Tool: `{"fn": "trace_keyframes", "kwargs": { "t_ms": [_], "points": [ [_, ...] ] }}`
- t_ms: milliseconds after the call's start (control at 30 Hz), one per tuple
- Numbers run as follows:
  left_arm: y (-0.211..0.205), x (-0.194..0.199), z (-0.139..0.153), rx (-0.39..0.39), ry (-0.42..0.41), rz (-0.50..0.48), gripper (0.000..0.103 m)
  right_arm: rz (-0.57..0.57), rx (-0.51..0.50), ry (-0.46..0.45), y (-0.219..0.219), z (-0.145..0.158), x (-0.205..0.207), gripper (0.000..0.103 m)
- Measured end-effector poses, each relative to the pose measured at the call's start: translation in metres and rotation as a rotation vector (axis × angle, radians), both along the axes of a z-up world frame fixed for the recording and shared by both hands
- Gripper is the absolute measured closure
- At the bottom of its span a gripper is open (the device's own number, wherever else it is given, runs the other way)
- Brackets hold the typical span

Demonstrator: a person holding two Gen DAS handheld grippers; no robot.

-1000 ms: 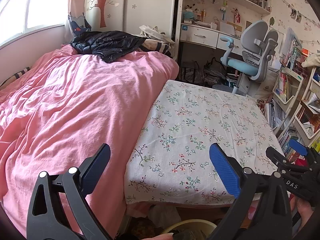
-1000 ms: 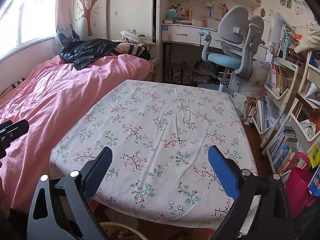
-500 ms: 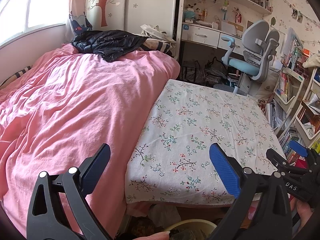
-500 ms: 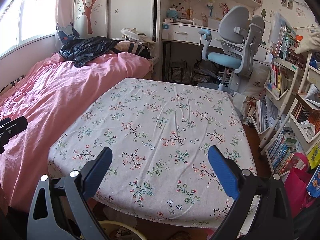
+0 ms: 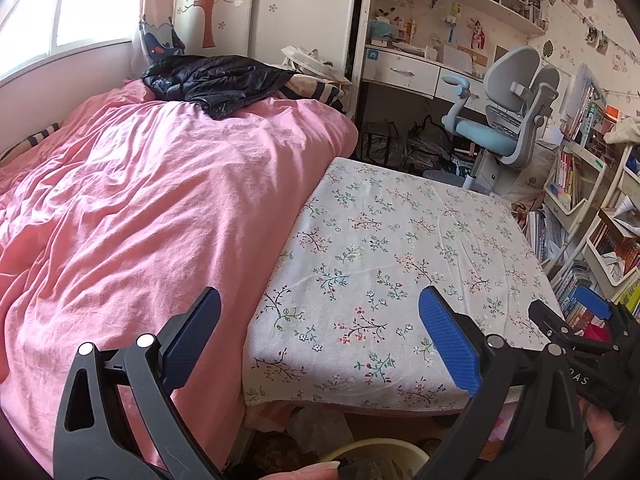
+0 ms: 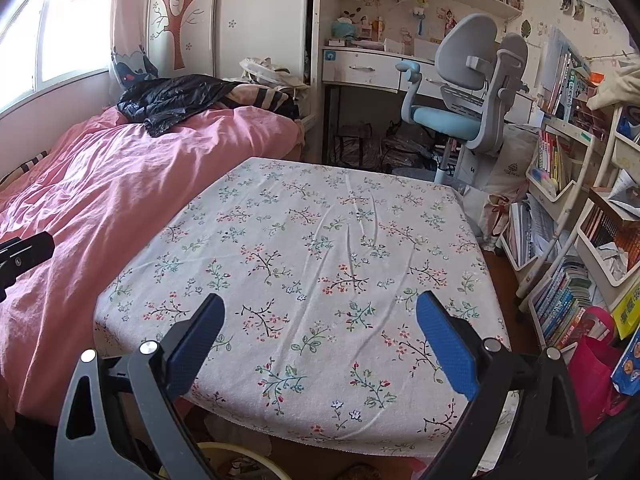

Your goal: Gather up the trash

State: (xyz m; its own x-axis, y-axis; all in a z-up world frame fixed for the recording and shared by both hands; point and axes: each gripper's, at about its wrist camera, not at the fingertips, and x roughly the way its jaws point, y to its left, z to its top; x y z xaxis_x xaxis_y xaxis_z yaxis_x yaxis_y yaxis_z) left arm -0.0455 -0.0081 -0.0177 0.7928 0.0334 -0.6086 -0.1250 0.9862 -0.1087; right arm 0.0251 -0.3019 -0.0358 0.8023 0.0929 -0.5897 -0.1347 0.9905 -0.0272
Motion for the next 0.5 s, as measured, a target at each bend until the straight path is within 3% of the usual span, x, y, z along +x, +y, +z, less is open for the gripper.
{"fn": "trace_keyframes", "kwargs": {
  "t_ms": [500],
  "points": [
    [-0.0101, 0.0064, -0.0083, -0.001, 0.046, -0.030, 0.007, 0.001, -0.035, -0.041, 0.0038, 0.0051, -0.0034, 0.008]
  ]
}}
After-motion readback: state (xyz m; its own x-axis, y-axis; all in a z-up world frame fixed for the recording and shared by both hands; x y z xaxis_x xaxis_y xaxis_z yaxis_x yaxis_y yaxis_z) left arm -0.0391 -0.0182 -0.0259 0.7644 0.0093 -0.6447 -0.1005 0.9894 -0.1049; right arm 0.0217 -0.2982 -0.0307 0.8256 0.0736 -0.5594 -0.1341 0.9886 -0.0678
